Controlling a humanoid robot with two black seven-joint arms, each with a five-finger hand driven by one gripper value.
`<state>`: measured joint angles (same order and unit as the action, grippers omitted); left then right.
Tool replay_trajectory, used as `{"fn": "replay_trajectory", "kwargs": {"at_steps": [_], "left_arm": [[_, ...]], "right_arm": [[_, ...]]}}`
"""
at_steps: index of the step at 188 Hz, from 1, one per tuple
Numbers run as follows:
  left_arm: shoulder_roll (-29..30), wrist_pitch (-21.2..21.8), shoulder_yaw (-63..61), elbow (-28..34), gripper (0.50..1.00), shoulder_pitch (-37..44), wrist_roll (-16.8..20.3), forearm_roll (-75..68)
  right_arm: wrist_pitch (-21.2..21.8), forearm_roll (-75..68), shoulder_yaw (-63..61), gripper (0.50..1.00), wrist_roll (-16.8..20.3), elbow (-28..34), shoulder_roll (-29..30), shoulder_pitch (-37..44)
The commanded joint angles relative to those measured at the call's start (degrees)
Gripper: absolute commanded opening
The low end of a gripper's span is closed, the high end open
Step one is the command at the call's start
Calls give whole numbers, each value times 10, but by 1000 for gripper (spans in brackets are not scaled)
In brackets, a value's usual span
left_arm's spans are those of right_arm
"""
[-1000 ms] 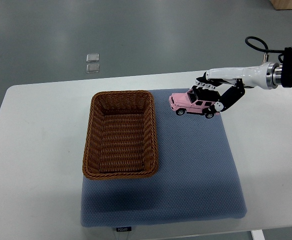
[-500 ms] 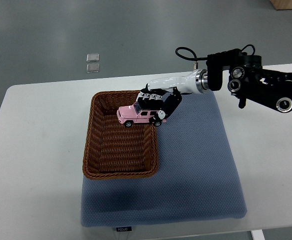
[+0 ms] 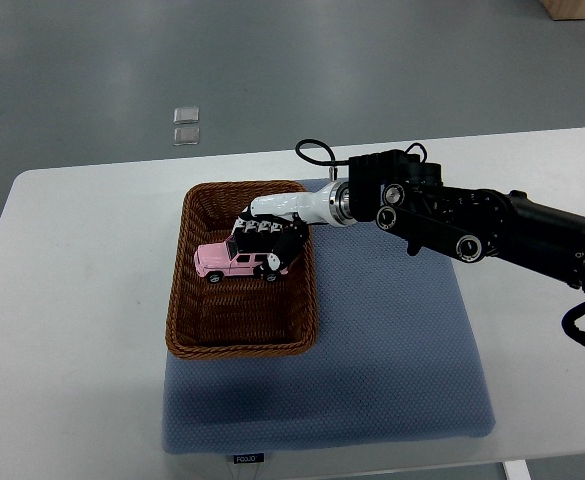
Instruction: Place pink car in brown basket
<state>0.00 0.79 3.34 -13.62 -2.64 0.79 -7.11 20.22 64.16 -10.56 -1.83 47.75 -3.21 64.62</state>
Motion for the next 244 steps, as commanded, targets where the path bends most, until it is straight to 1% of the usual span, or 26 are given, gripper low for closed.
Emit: {"fn": "replay_trajectory", "kwargs": {"at_steps": [1,21,22,23,24,25,26,27,28,29,30,31,32,33,34,35,36,38,51,81,121,151,183,200,215,244], "left_arm": [[0,0,0,0,1000,0,0,0],[0,0,0,0,1000,0,0,0],[0,0,0,0,1000,0,0,0],[0,0,0,0,1000,0,0,0],[0,0,1,0,1000,0,0,0],[0,0,1,0,1000,0,0,0],[0,0,0,0,1000,0,0,0],[0,0,0,0,1000,0,0,0],[0,0,0,0,1000,0,0,0],[0,0,0,0,1000,0,0,0],[0,0,0,0,1000,0,0,0],[0,0,0,0,1000,0,0,0],[0,0,0,0,1000,0,0,0],[0,0,0,0,1000,0,0,0],[0,0,0,0,1000,0,0,0],[0,0,0,0,1000,0,0,0],[0,0,0,0,1000,0,0,0],[0,0,0,0,1000,0,0,0],[0,0,0,1,1000,0,0,0],[0,0,-1,1,1000,0,0,1],[0,0,-1,1,1000,0,0,1],[0,0,-1,1,1000,0,0,0],[0,0,0,0,1000,0,-2,-1],[0,0,0,-1,1000,0,-2,-1],[0,0,0,0,1000,0,-2,0],[0,0,0,0,1000,0,-2,0]], "right_arm": [[-11,14,5,500,-2,-13,14,-9],[-29,23,5,500,-10,-20,19,-20],[-31,22,5,519,-11,-21,19,-21],[-31,22,5,519,-11,-21,19,-21],[-33,22,4,584,-12,-21,19,-22],[-33,22,4,584,-12,-21,19,-22],[-33,22,3,653,-12,-21,19,-23],[-33,22,3,654,-12,-21,19,-23],[-35,22,3,716,-12,-21,19,-23],[-35,22,3,717,-12,-21,19,-23],[-36,22,2,762,-13,-21,19,-24],[-36,22,2,762,-13,-21,19,-24],[-37,22,2,798,-13,-21,19,-24],[-37,22,2,799,-13,-21,19,-24],[-38,21,1,823,-14,-21,19,-24],[-38,21,1,823,-14,-21,19,-24],[-39,21,1,842,-14,-21,19,-24],[-39,21,1,854,-14,-21,19,-24],[-39,18,0,905,-14,-21,19,-23],[-36,4,-29,907,-14,-20,6,-17],[-33,-49,-162,907,-15,-18,-44,-24],[-34,-186,-328,907,-24,-18,-73,-96],[-37,-415,-507,907,-78,-20,-62,-204],[-39,-533,-532,907,-93,-35,-51,-232],[-32,-616,-532,907,-99,-77,-46,-251],[-29,-649,-528,907,-99,-130,-21,-262]]}}
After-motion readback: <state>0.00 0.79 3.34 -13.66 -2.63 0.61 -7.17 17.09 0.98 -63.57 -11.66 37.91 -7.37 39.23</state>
